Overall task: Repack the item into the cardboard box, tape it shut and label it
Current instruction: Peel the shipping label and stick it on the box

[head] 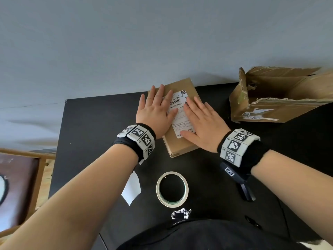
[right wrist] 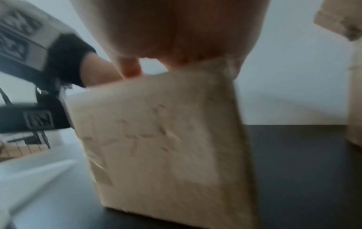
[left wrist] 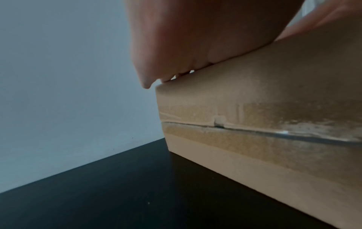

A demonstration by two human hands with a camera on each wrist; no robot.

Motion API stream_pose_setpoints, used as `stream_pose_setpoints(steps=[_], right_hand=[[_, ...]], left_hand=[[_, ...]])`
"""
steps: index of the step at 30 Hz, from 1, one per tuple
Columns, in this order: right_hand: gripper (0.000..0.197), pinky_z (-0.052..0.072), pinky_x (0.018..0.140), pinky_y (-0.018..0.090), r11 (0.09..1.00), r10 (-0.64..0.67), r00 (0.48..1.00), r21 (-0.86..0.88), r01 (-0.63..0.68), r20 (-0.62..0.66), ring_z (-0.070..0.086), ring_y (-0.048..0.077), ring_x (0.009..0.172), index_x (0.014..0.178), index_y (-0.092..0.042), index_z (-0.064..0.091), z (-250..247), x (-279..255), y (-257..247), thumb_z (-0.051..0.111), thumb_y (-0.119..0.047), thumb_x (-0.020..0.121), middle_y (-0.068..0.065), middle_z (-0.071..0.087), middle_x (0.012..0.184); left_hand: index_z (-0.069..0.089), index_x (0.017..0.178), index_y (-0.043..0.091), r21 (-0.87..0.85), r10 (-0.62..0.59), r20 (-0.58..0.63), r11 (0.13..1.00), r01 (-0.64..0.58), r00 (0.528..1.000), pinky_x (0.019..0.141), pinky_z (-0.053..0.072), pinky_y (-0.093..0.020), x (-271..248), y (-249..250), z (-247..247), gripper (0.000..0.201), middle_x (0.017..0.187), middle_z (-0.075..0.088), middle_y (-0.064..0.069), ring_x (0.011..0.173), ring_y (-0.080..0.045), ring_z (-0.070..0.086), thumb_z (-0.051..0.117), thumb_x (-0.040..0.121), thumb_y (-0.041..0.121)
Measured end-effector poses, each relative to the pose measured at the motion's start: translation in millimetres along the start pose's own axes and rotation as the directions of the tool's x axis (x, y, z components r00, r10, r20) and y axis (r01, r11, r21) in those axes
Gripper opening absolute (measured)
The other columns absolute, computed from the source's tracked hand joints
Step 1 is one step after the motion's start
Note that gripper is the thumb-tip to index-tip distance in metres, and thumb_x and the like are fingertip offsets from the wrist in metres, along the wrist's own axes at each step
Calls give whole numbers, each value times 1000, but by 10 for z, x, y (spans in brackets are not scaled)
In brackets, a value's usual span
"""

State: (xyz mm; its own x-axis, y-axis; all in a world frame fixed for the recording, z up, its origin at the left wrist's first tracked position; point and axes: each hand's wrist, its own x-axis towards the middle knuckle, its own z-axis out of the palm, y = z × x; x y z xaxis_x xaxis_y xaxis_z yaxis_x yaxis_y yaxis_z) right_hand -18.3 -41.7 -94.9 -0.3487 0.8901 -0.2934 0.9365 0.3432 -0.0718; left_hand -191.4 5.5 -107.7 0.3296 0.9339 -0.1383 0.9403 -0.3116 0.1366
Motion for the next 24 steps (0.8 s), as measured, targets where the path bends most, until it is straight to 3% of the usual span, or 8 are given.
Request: stream_pose_setpoints(steps=[4, 7, 9, 11, 14, 16, 19, 24], right_hand=[[88, -9, 117, 44, 989, 140, 989, -34, -141, -38, -13, 28, 145, 148, -7, -9, 52, -35, -361, 13, -68, 88, 16, -13, 156], [91, -3, 118, 45, 996, 80, 994, -27, -82, -71, -5, 30, 146, 149, -8, 0, 157, -133, -488, 2, -69, 82, 18, -3, 157], [94, 9, 118, 48, 999, 29, 997, -26, -31, -70, 9, 31, 145, 149, -8, 15, 180, -189, -481, 4, -70, 79, 18, 12, 156], [94, 14, 117, 49, 999, 7, 998, -33, -9, -59, 14, 30, 145, 148, -9, 21, 177, -221, -438, 8, -72, 79, 16, 18, 155], [96, 1, 118, 43, 999, -14, 998, -54, 11, -68, 3, 28, 146, 149, -9, 10, 141, -257, -405, 5, -70, 76, 16, 6, 157], [91, -7, 116, 39, 996, -17, 997, -90, 11, -70, -6, 28, 146, 149, -8, 0, 111, -272, -408, 11, -66, 80, 17, -5, 157], [83, -6, 117, 37, 996, -19, 997, -92, 12, -73, -8, 28, 146, 149, -4, 1, 63, -294, -384, 32, -55, 90, 18, -6, 157], [64, 3, 118, 35, 994, 83, 992, -61, -89, -91, 0, 22, 146, 149, -8, 4, 0, -283, -148, 28, -39, 99, 10, 1, 158]], left_hand=[[7, 150, 34, 0, 4, -23, 1000, -4, 1000, 118, -1, -46, -9, -30, -28, 52, 160, 1, 3, 147, -20, -4, 14, 99, 47], [5, 149, 36, 13, -7, -21, 1000, 7, 1000, 118, -1, -48, -36, -56, -28, 52, 160, 0, 4, 147, -20, -3, 14, 99, 48], [5, 149, 35, 31, -22, -27, 999, 23, 999, 118, 1, -50, -78, -62, -11, 54, 160, 1, 3, 147, -20, -2, 13, 99, 49], [4, 150, 35, 41, -43, -35, 998, 44, 998, 118, 2, -50, -127, -69, 3, 55, 160, 2, 3, 146, -21, -1, 13, 98, 52], [4, 150, 34, 46, -68, -39, 997, 69, 997, 118, 4, -50, -215, -70, -2, 58, 159, 3, 1, 146, -21, 2, 13, 96, 55], [4, 150, 32, 58, -84, -44, 995, 87, 995, 117, 6, -50, -273, -74, -2, 60, 159, 5, 0, 145, -23, 4, 14, 96, 56], [4, 150, 30, 125, -113, -56, 985, 120, 992, 116, 7, -50, -348, -112, -1, 63, 159, 7, -2, 143, -27, 10, 13, 95, 58], [4, 151, 24, 190, -127, -61, 972, 136, 990, 116, 4, -50, -524, -226, 34, 71, 156, 11, -10, 138, -31, 19, 18, 92, 62]])
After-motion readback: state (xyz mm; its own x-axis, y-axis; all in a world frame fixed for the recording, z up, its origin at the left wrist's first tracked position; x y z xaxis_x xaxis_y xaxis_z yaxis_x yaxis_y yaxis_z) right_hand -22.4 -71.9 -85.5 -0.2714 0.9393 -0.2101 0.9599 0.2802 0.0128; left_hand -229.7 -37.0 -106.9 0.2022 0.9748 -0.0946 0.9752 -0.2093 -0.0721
